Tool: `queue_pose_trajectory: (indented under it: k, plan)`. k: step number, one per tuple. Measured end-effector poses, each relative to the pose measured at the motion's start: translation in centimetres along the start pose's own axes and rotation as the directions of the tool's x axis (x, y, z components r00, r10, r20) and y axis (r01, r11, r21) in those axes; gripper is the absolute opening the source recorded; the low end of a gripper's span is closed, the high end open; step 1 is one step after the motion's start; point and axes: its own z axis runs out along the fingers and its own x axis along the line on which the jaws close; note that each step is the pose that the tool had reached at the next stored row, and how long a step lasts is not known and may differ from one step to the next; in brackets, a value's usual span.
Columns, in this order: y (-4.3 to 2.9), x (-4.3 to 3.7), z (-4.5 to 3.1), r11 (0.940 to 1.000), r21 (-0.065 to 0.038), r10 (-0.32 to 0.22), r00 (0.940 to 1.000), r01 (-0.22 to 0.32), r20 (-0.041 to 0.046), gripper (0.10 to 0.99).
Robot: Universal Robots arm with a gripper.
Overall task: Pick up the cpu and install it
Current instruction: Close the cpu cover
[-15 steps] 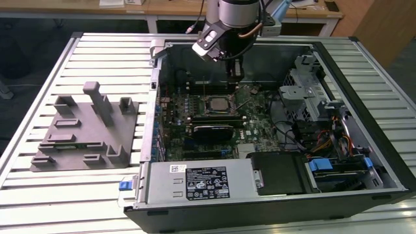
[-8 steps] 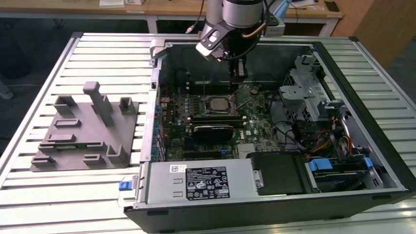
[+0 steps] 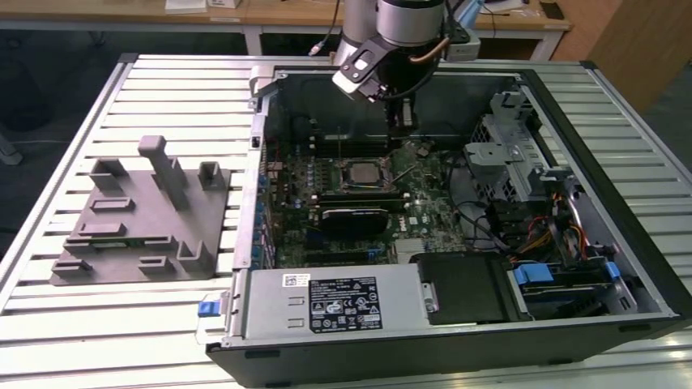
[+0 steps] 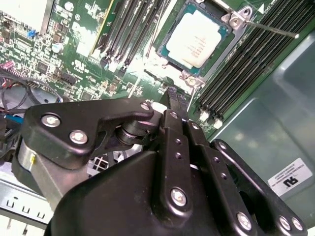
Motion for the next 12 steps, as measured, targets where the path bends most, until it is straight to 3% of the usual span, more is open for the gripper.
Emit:
queue_pose_trajectory:
  k: [12]
  plan:
    - [2.43, 0.01, 0.14, 1.0, 0.0, 0.0, 1.0, 0.0, 0.0001, 0.106]
